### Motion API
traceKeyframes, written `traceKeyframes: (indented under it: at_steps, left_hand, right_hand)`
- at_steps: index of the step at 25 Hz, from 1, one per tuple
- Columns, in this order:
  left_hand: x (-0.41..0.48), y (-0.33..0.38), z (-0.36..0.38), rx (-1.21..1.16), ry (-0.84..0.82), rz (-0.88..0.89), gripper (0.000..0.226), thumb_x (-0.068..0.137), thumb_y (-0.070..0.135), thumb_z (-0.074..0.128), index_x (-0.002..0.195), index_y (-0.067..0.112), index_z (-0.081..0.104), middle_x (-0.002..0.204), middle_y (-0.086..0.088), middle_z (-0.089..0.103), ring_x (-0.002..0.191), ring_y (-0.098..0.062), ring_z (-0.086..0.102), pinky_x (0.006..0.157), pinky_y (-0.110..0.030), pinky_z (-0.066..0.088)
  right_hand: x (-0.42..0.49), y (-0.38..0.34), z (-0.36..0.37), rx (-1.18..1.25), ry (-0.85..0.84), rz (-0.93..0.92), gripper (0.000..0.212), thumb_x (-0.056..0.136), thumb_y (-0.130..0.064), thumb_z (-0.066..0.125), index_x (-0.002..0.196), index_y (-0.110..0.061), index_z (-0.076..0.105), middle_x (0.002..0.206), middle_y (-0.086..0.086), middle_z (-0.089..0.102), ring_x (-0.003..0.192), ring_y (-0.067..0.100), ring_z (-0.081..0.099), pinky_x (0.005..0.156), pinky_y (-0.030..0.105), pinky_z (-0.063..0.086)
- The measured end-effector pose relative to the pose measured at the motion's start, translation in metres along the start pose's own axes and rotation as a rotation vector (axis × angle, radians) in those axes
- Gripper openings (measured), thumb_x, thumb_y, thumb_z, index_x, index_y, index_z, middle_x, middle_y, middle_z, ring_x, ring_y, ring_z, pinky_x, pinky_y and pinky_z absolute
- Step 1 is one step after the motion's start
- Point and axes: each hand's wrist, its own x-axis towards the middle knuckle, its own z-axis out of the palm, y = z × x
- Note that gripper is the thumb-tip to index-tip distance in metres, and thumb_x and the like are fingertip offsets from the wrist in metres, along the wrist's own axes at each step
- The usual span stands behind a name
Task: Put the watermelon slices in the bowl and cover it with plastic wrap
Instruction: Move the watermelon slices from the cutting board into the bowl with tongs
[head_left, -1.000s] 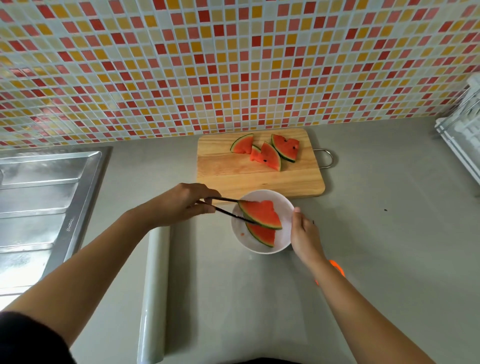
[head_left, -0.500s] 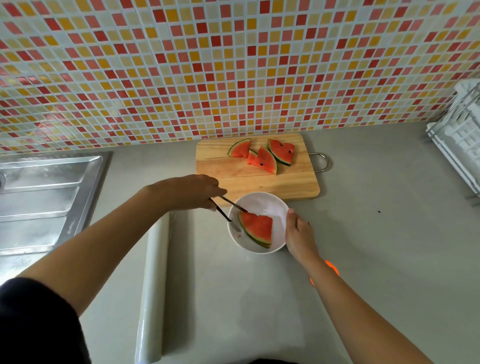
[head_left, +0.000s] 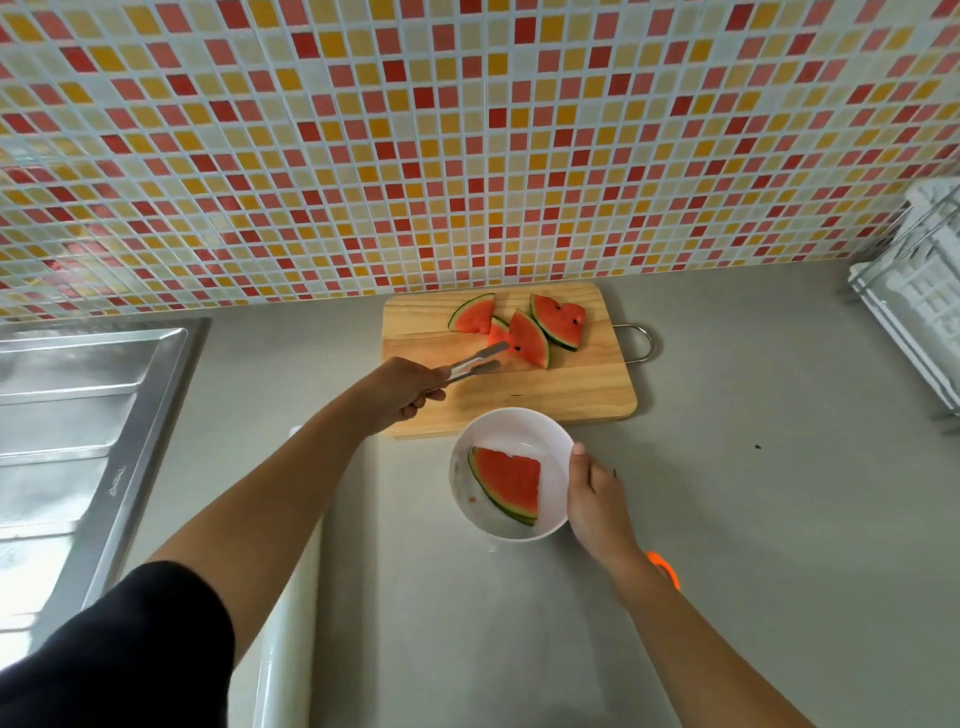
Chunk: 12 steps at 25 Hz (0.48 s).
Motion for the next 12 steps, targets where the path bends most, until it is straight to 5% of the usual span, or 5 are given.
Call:
traceKeyframes:
  at_steps: [6,12]
  left_hand:
    - [0.022,0.008,0.028,-0.047,-0.031,-0.038,0.025,0.088,0.026,0.065,0.08,0.002,0.065,0.063,-0.004,0.043,0.053,-0.013,0.03,0.046,-0.022,0.025]
    - [0.029,0.019,0.043,-0.106,0.017,-0.056,0.021,0.086,0.021,0.067,0.076,0.002,0.065,0.064,-0.005,0.05,0.051,-0.012,0.031,0.045,-0.021,0.025]
  right_hand:
    - [0.002,0.003,0.001,-0.034,0.014,0.034,0.048,0.097,-0.036,0.03,0.052,-0.024,0.036,0.049,-0.005,0.044,0.049,0.004,0.045,0.049,0.021,0.031]
    - [0.0,-0.001,0.001,0.009,-0.011,0.012,0.044,0.098,-0.034,0.03,0.056,-0.025,0.04,0.056,-0.007,0.047,0.056,0.009,0.047,0.055,0.027,0.037]
